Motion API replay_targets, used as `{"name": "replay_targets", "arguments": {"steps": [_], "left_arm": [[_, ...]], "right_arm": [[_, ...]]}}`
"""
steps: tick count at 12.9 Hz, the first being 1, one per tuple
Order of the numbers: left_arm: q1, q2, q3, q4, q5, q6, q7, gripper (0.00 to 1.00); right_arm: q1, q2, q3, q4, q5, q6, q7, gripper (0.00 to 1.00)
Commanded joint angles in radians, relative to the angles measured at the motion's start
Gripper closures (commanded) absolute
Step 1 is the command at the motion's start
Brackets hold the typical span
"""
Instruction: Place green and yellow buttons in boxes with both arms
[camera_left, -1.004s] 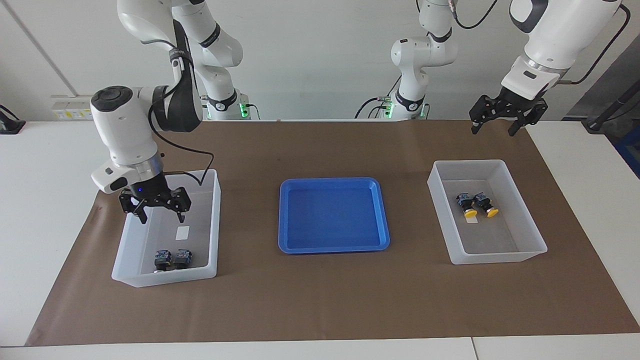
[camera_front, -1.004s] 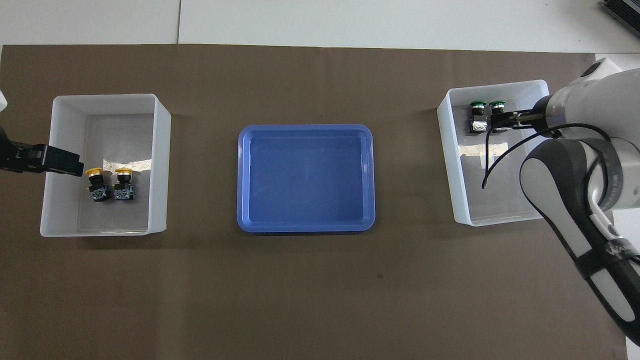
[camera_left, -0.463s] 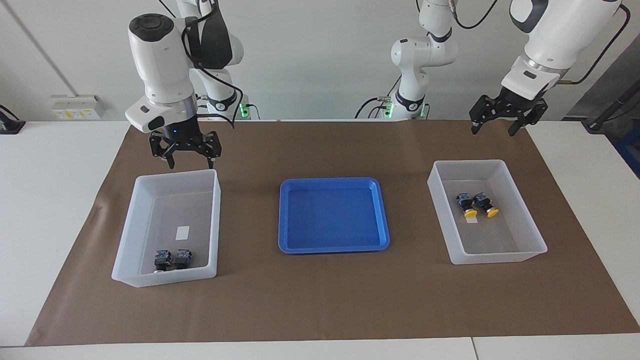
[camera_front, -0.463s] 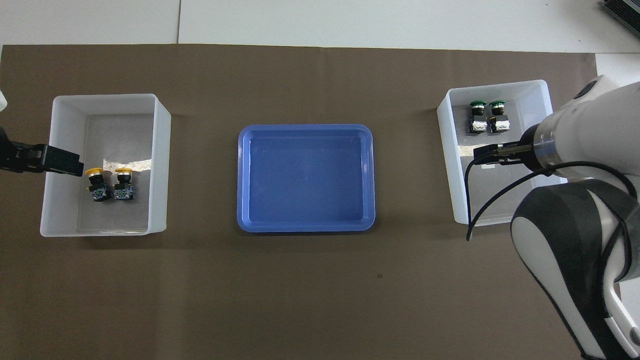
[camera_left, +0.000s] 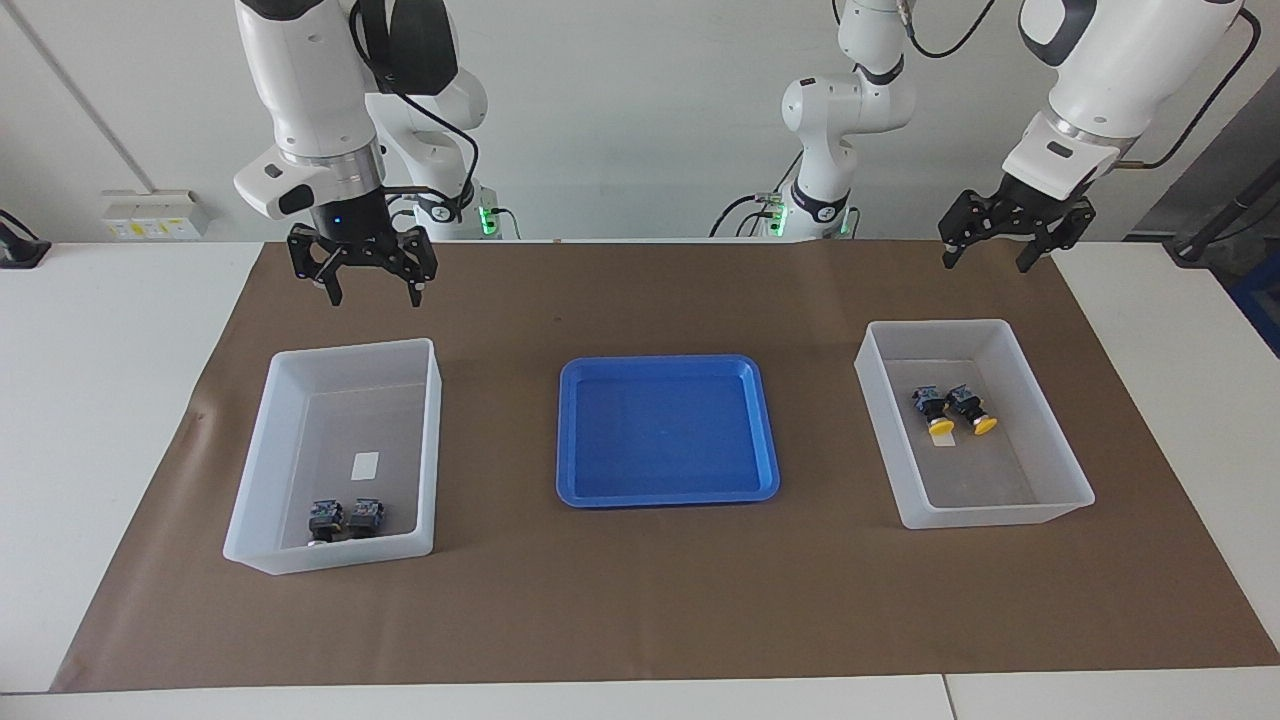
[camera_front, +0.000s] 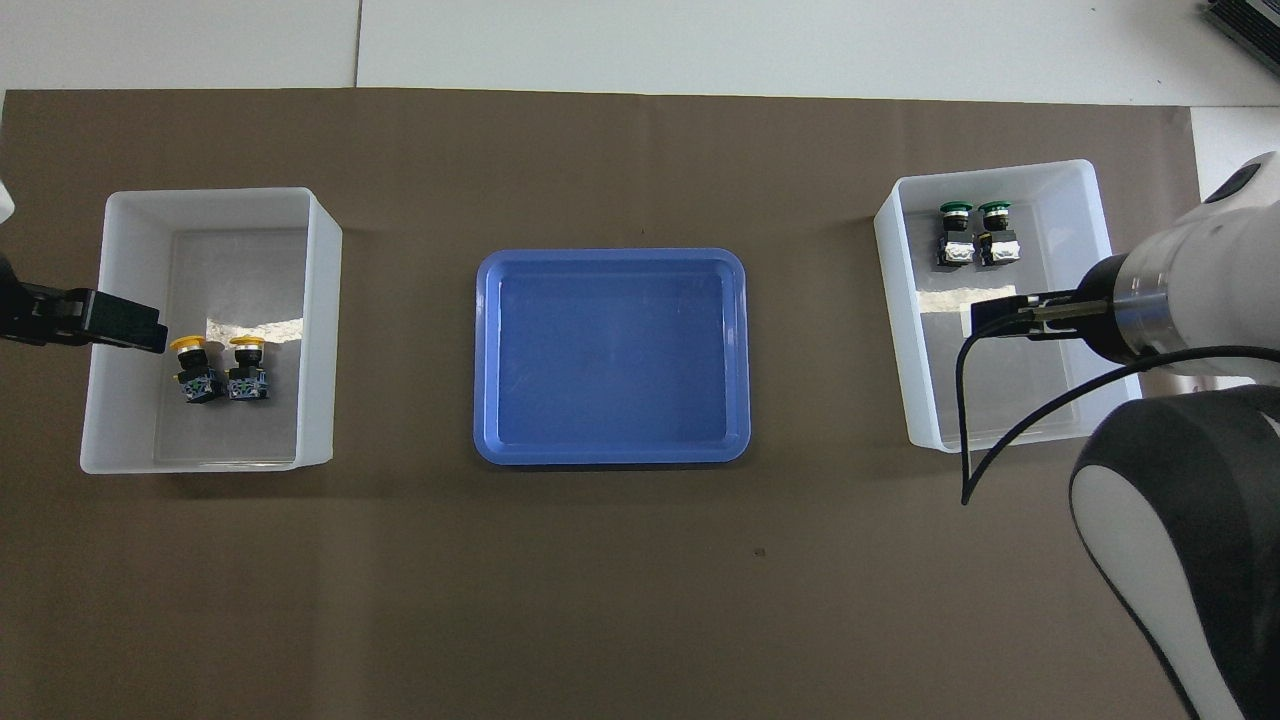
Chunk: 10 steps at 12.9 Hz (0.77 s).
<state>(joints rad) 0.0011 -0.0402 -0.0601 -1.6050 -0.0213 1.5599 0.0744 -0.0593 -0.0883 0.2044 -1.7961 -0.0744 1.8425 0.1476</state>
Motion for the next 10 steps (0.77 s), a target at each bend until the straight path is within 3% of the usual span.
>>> {"name": "replay_targets", "arguments": {"steps": [1, 5, 7, 10], "left_arm": [[0.004, -0.01, 0.002, -0.009, -0.009, -0.011, 0.001, 0.0], [0.003, -0.01, 0.002, -0.009, -0.011, -0.011, 0.001, 0.0], [0.003, -0.01, 0.002, -0.009, -0.009, -0.011, 0.001, 0.0], [0.002, -0.01, 0.002, -0.009, -0.011, -0.011, 0.001, 0.0]], "right_arm": [[-0.014, 0.036, 0.003, 0.076, 0.031, -0.046, -0.008, 0.0], [-0.013, 0.055, -0.014, 0.149, 0.03, -0.141, -0.013, 0.0], [0.068, 0.055, -0.116, 0.153, 0.033, -0.164, -0.014, 0.0], [0.125, 0.055, -0.18, 0.179, 0.033, -0.212, -0.016, 0.0]]}}
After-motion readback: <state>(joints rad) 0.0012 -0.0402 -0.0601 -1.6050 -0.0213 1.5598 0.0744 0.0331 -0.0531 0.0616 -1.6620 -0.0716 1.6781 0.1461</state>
